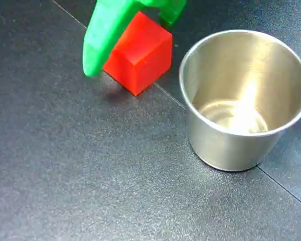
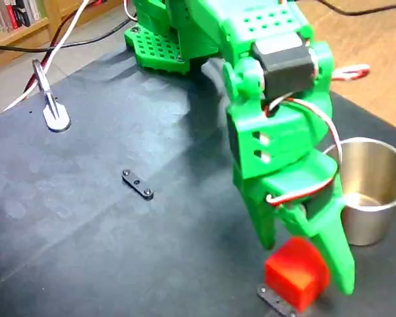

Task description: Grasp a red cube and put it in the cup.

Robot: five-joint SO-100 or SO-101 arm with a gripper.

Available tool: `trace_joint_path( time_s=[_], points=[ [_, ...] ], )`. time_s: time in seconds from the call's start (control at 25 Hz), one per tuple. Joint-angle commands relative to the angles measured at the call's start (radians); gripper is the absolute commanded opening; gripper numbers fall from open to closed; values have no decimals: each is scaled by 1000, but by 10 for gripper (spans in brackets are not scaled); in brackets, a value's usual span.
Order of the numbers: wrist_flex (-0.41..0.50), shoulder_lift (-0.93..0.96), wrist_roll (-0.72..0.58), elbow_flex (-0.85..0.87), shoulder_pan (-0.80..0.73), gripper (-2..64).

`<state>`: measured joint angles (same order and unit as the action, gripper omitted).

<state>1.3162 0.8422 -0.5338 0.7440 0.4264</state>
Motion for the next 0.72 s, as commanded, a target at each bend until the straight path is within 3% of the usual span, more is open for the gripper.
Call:
trace_joint_path(
  time_s=[0.0, 0.48, 0.68],
  points=[
    [-6, -2, -11, -38, 5, 385],
    [-8, -55, -11, -89, 3, 382],
    [-8, -67, -2, -89, 3, 287]
  ],
)
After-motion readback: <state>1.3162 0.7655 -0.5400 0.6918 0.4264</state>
